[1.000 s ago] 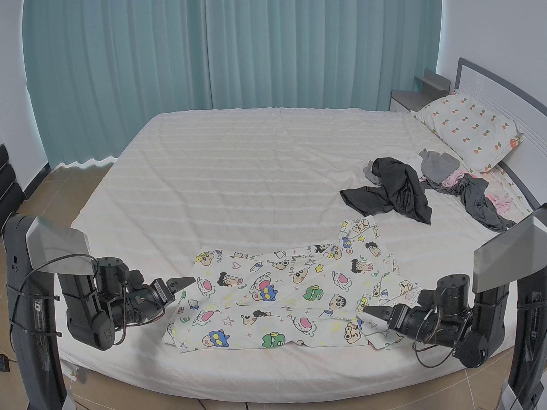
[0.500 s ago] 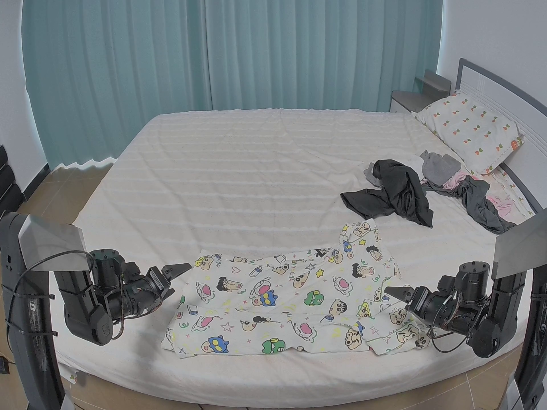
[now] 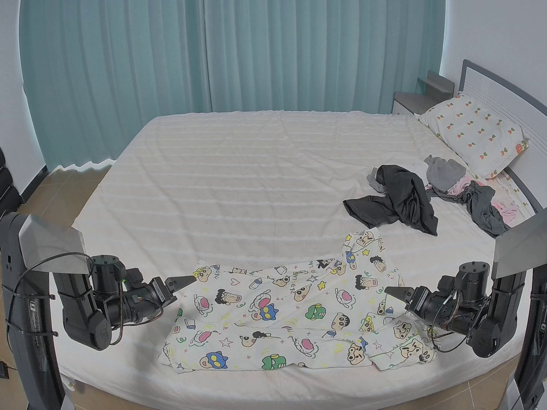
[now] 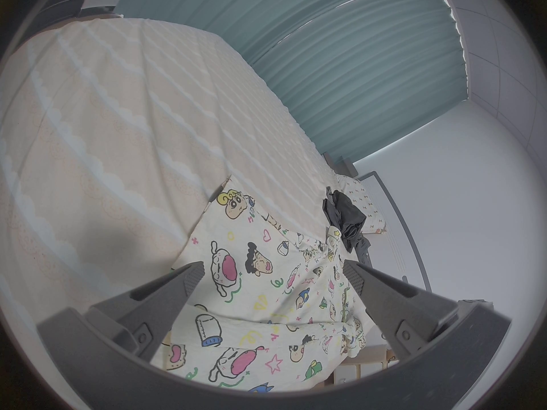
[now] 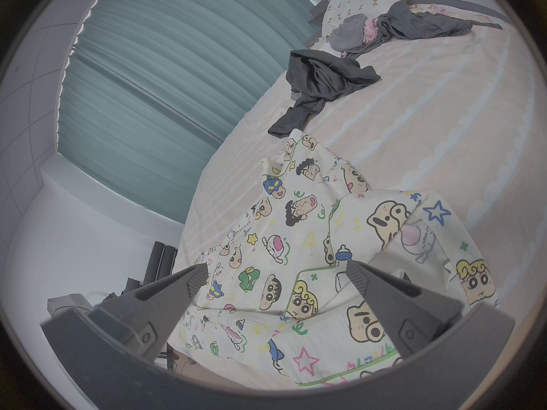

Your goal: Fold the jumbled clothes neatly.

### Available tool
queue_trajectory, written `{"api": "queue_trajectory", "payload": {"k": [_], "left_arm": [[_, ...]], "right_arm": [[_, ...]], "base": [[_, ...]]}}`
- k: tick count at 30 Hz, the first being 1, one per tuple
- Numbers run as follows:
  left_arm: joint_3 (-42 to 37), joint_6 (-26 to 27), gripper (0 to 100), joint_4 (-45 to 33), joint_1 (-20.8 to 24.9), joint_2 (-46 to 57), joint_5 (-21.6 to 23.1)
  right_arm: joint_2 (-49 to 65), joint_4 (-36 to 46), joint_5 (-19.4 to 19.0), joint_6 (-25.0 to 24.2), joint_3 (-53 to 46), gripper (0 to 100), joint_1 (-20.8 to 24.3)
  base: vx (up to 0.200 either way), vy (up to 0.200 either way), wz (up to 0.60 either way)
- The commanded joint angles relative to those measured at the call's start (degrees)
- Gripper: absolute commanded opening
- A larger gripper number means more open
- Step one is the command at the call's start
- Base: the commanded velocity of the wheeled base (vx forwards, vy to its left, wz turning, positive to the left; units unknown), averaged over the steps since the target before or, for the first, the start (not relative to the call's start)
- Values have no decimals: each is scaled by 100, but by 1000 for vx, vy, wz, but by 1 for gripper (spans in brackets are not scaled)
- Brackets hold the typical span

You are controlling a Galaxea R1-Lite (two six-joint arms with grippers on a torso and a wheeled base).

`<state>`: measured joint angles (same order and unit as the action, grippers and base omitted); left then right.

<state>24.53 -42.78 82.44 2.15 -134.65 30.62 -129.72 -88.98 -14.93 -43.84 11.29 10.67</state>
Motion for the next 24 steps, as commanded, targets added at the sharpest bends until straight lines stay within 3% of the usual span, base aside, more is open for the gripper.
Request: {"api": "queue_trajectory", "payload": {"k": [1,19,24], "left_arm": [[-9,-3,100,8,5,8,-12],[61,-29,100,8,5,0,-65],[122,-477,100,0,-12,96,5]], "right_arm": [[-45,-58,-1,24,-4,100,6],[-89,-58,-1,103,-21,100,14],[-97,-58,-1,103,-21,100,32]], "base": [[0,0,0],[0,0,0],[0,0,0]]}}
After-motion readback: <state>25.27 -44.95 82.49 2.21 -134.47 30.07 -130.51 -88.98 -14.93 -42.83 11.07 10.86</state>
